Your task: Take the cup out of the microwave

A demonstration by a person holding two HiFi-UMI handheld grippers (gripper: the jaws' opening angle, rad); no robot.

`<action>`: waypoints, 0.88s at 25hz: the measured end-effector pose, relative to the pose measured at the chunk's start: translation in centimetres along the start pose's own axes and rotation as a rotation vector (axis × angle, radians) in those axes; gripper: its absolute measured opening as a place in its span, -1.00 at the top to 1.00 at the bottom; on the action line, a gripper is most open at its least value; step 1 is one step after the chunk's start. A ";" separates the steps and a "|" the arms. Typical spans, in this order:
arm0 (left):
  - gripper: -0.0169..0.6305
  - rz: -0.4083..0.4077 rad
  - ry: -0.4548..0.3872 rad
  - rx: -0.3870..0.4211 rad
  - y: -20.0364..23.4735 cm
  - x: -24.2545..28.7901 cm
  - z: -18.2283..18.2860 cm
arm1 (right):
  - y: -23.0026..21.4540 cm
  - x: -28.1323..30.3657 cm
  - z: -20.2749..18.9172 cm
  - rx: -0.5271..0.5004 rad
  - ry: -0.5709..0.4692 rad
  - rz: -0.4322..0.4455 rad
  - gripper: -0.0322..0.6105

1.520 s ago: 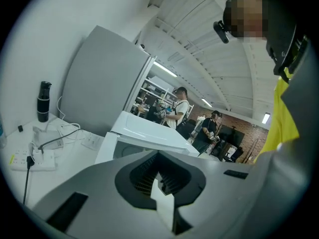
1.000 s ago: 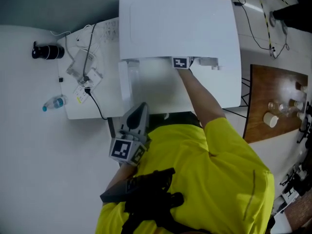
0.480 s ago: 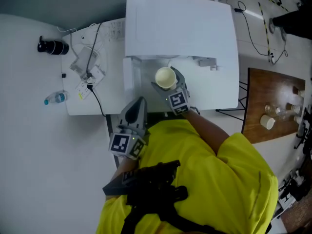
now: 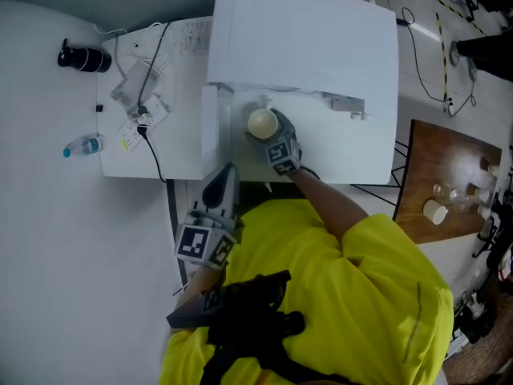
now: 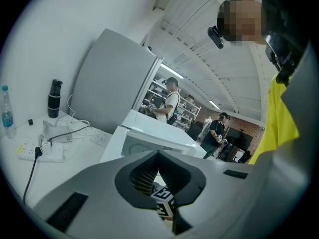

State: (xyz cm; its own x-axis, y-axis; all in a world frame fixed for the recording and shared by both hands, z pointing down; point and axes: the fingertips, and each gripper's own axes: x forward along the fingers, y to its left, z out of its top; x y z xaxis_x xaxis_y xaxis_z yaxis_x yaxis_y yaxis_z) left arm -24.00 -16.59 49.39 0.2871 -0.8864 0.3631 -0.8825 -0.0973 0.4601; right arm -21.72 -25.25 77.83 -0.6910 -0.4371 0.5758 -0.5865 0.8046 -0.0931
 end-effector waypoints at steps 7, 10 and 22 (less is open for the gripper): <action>0.94 0.041 -0.017 -0.022 -0.4 0.1 -0.3 | 0.7 2.4 0.0 -0.065 0.015 0.051 -0.55; 0.94 0.015 -0.040 -0.017 -1.3 0.1 0.3 | 1.4 1.6 -1.4 -0.057 0.094 0.105 -0.79; 0.94 0.028 -0.076 0.070 -3.3 0.6 2.5 | -1.3 -25.3 15.2 -0.016 -0.244 0.179 -0.30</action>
State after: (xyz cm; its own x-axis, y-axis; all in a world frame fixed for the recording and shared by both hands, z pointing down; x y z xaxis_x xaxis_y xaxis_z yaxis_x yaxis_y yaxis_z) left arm -21.82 -17.98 46.03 0.2355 -0.9208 0.3109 -0.9143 -0.1014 0.3922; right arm -9.85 -21.37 51.04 -0.8648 -0.3702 0.3391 -0.4413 0.8827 -0.1618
